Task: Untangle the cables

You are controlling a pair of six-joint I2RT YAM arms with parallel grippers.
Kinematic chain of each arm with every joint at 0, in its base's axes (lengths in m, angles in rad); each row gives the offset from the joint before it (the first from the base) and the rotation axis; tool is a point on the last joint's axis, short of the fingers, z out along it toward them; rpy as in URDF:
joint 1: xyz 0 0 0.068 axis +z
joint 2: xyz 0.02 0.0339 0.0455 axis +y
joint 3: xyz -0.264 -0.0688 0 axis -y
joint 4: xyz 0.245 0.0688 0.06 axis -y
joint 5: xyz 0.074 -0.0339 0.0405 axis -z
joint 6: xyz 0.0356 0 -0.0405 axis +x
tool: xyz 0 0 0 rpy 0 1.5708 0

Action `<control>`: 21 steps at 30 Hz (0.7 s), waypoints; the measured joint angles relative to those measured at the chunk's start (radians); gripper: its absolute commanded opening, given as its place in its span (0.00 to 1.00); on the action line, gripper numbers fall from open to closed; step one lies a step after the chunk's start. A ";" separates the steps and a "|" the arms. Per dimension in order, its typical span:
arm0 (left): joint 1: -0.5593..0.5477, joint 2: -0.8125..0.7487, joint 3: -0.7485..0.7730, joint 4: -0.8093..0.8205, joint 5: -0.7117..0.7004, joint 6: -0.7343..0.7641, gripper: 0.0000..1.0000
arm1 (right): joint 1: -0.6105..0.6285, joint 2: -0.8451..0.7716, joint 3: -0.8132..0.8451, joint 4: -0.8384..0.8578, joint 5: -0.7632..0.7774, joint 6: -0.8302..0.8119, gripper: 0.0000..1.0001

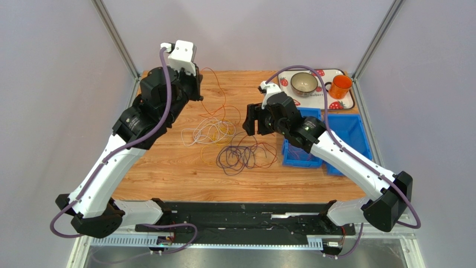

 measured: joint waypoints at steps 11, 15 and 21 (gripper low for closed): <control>0.000 -0.008 -0.041 0.001 0.120 -0.056 0.00 | 0.000 -0.042 -0.034 0.081 -0.192 0.050 0.72; 0.000 -0.008 -0.056 0.002 0.157 -0.089 0.00 | 0.000 -0.044 -0.020 0.103 -0.214 0.156 0.72; 0.000 -0.011 -0.078 0.018 0.209 -0.139 0.00 | 0.000 -0.047 -0.020 0.164 -0.202 0.316 0.72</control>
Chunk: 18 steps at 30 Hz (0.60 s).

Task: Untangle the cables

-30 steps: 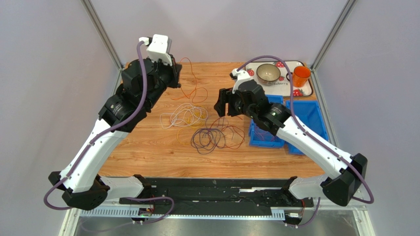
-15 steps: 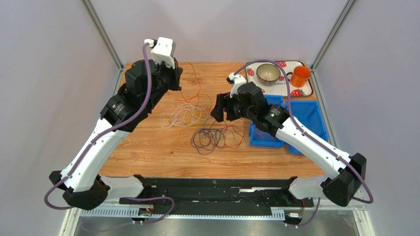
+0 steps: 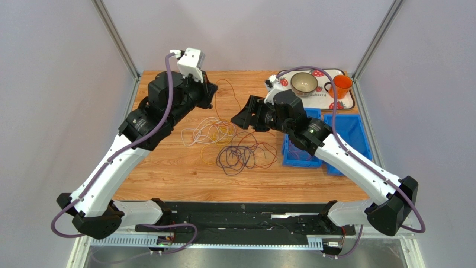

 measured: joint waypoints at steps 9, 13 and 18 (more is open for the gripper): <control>0.000 -0.013 -0.034 0.023 0.048 -0.049 0.00 | 0.000 0.066 0.033 0.005 0.054 0.170 0.70; 0.000 -0.016 -0.046 0.034 0.068 -0.069 0.00 | 0.000 0.111 0.043 -0.009 0.069 0.211 0.70; 0.000 -0.019 -0.059 0.047 0.094 -0.088 0.00 | 0.000 0.142 0.047 -0.016 0.078 0.238 0.64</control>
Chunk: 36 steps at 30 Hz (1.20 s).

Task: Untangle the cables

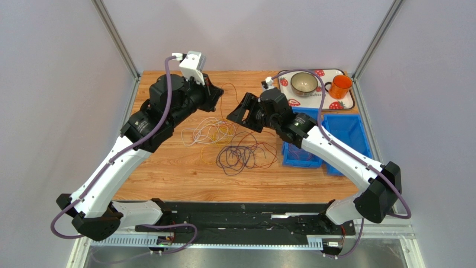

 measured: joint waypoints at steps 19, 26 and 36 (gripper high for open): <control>-0.001 -0.009 -0.033 -0.007 -0.049 -0.030 0.44 | -0.010 0.010 0.014 -0.037 0.041 0.002 0.00; 0.047 0.060 0.006 -0.188 -0.095 -0.106 0.88 | -0.107 -0.185 0.025 -0.095 0.039 -0.024 0.00; 0.051 0.042 -0.091 -0.258 -0.023 -0.124 0.91 | -0.247 -0.344 0.182 -0.221 0.048 -0.086 0.00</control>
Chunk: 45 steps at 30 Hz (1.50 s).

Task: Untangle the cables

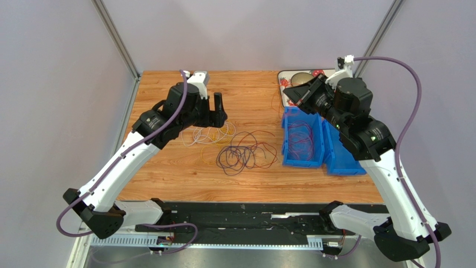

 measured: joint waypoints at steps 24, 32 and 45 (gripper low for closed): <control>0.000 -0.423 -0.336 -0.146 0.014 0.031 0.90 | -0.050 -0.126 -0.150 -0.236 0.117 -0.174 0.58; 0.000 -0.519 -0.352 -0.207 -0.063 0.087 0.90 | 0.081 -0.055 -0.378 -0.313 0.071 -0.154 0.64; 0.000 -0.724 -0.509 -0.161 -0.104 0.098 0.90 | 0.199 0.071 -0.622 -0.246 0.074 -0.074 0.64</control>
